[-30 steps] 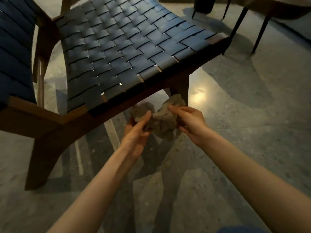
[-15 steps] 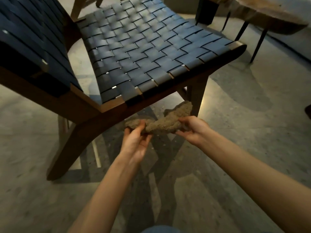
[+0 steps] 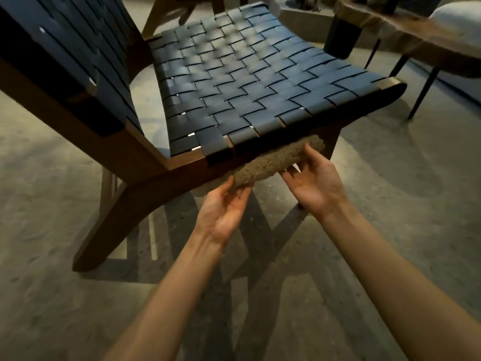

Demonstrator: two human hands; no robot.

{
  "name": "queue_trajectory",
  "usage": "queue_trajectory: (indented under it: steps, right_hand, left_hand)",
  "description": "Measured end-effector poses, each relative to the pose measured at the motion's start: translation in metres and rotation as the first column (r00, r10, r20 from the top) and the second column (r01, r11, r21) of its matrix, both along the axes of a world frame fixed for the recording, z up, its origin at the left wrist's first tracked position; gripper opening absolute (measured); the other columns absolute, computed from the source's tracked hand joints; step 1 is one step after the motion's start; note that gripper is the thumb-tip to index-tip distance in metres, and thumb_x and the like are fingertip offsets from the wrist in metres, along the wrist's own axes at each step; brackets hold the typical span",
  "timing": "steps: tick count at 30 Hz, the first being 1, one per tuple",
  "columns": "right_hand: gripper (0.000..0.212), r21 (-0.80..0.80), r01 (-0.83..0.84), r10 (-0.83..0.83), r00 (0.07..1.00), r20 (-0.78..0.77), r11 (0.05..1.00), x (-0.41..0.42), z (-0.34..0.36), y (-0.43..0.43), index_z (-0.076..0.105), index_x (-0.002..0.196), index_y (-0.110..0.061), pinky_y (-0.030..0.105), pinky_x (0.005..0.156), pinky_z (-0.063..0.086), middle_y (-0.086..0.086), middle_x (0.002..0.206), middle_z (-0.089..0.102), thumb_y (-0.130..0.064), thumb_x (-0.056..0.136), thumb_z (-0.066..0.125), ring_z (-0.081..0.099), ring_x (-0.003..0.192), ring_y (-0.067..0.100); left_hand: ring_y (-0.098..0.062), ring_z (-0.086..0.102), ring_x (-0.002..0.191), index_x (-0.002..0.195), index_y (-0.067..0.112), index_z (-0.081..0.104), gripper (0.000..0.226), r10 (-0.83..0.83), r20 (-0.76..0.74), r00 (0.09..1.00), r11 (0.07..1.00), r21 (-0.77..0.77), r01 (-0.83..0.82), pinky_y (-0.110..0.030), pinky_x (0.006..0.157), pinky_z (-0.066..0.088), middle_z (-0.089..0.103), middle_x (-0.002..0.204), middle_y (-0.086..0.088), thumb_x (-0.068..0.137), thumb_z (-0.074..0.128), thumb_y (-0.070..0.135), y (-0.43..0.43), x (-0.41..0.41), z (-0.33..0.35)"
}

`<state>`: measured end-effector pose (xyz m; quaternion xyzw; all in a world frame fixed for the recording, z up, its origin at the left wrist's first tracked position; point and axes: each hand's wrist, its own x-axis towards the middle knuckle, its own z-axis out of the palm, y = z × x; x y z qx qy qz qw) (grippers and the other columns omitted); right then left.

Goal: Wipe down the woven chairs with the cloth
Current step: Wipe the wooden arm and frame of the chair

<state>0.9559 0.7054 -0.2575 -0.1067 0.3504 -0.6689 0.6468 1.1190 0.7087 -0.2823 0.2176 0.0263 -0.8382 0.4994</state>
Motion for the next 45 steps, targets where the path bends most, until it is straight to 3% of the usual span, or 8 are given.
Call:
queue_trajectory:
  steps: [11, 16, 23, 26, 29, 33, 40, 45]
  right_hand:
    - [0.035, -0.003, 0.118, -0.118, 0.985, -0.123, 0.993, -0.006, -0.002, -0.017, 0.048, 0.131, -0.002, 0.029, 0.073, 0.055, 0.015, 0.110, 0.061, -0.001, 0.097, 0.045, 0.063, 0.092, 0.022]
    - [0.029, -0.022, 0.134, -0.136, 0.970, -0.201, 0.991, 0.009, -0.002, -0.015, 0.049, 0.124, -0.004, 0.025, 0.063, 0.057, 0.010, 0.099, 0.062, 0.001, 0.097, 0.045, 0.065, 0.085, 0.019]
    - [0.029, 0.040, -0.050, 0.062, 0.919, -0.388, 0.998, 0.074, -0.024, 0.001, 0.049, 0.123, -0.010, 0.036, 0.097, 0.048, 0.010, 0.120, 0.061, 0.000, 0.097, 0.045, 0.057, 0.117, 0.026]
    - [0.039, 0.058, -0.075, 0.091, 0.935, -0.343, 0.995, 0.104, -0.033, 0.004, 0.043, 0.135, -0.007, 0.039, 0.104, 0.043, 0.013, 0.131, 0.055, 0.001, 0.097, 0.043, 0.054, 0.121, 0.027]
    - [0.031, 0.058, -0.162, 0.172, 0.928, -0.329, 0.985, 0.133, -0.047, 0.008, 0.049, 0.126, -0.012, 0.029, 0.094, 0.048, 0.008, 0.123, 0.060, -0.001, 0.097, 0.045, 0.058, 0.115, 0.021]
    - [0.038, 0.060, -0.277, 0.279, 0.888, -0.364, 0.959, 0.164, -0.069, 0.009, 0.044, 0.135, -0.014, 0.024, 0.087, 0.051, 0.006, 0.126, 0.059, -0.003, 0.098, 0.043, 0.058, 0.112, 0.016]
    - [0.049, 0.118, -0.410, 0.422, 0.820, -0.386, 0.904, 0.203, -0.104, 0.000, 0.036, 0.143, -0.016, 0.040, 0.108, 0.040, 0.009, 0.139, 0.049, -0.007, 0.096, 0.050, 0.048, 0.127, 0.024]
    - [0.044, 0.240, -0.484, 0.539, 0.781, -0.316, 0.841, 0.237, -0.114, 0.001, 0.040, 0.140, -0.017, 0.014, 0.077, 0.050, 0.005, 0.137, 0.050, -0.008, 0.098, 0.047, 0.049, 0.123, 0.018]
  left_hand:
    - [-0.027, 0.065, 0.097, 0.135, -0.007, 0.038, 0.040, 0.108, 0.119, 0.987, 0.992, -0.084, -0.099, -0.033, 0.069, 0.059, 0.063, 0.109, -0.023, 0.095, 0.040, -0.005, -0.006, -0.047, -0.005]
    - [-0.030, 0.061, 0.110, 0.141, 0.003, 0.034, 0.051, 0.154, 0.071, 0.985, 0.988, 0.003, -0.155, -0.038, 0.077, 0.057, 0.056, 0.126, -0.025, 0.091, 0.043, -0.005, -0.001, -0.014, -0.020]
    - [-0.027, 0.069, 0.085, 0.131, 0.009, 0.050, 0.045, 0.263, 0.049, 0.964, 0.957, 0.111, -0.267, -0.034, 0.066, 0.059, 0.061, 0.112, -0.018, 0.088, 0.047, -0.003, 0.016, 0.056, -0.047]
    - [-0.025, 0.063, 0.104, 0.141, 0.009, 0.042, 0.046, 0.346, 0.127, 0.930, 0.926, 0.114, -0.360, -0.029, 0.067, 0.058, 0.060, 0.119, -0.017, 0.097, 0.039, -0.001, 0.018, 0.072, -0.051]
    - [-0.001, 0.063, 0.091, 0.141, -0.006, 0.033, 0.043, 0.294, 0.403, 0.867, 0.946, 0.003, -0.323, -0.013, 0.078, 0.049, 0.042, 0.142, -0.022, 0.098, 0.034, -0.004, 0.032, 0.088, -0.048]
    - [0.026, 0.053, 0.074, 0.138, -0.008, 0.037, 0.040, 0.267, 0.450, 0.852, 0.954, 0.002, -0.300, 0.001, 0.082, 0.039, 0.053, 0.111, 0.009, 0.100, 0.038, 0.004, 0.049, 0.113, -0.056]
    - [-0.018, 0.056, 0.111, 0.136, 0.008, 0.047, 0.038, 0.384, -0.031, 0.923, 0.886, 0.294, -0.359, -0.030, 0.098, 0.039, 0.064, 0.101, -0.014, 0.100, 0.034, 0.009, 0.030, 0.160, -0.117]
    - [-0.014, 0.050, 0.120, 0.126, 0.007, 0.053, 0.035, 0.447, -0.050, 0.893, 0.834, 0.385, -0.396, -0.022, 0.099, 0.037, 0.062, 0.099, -0.014, 0.099, 0.032, 0.005, 0.032, 0.189, -0.149]
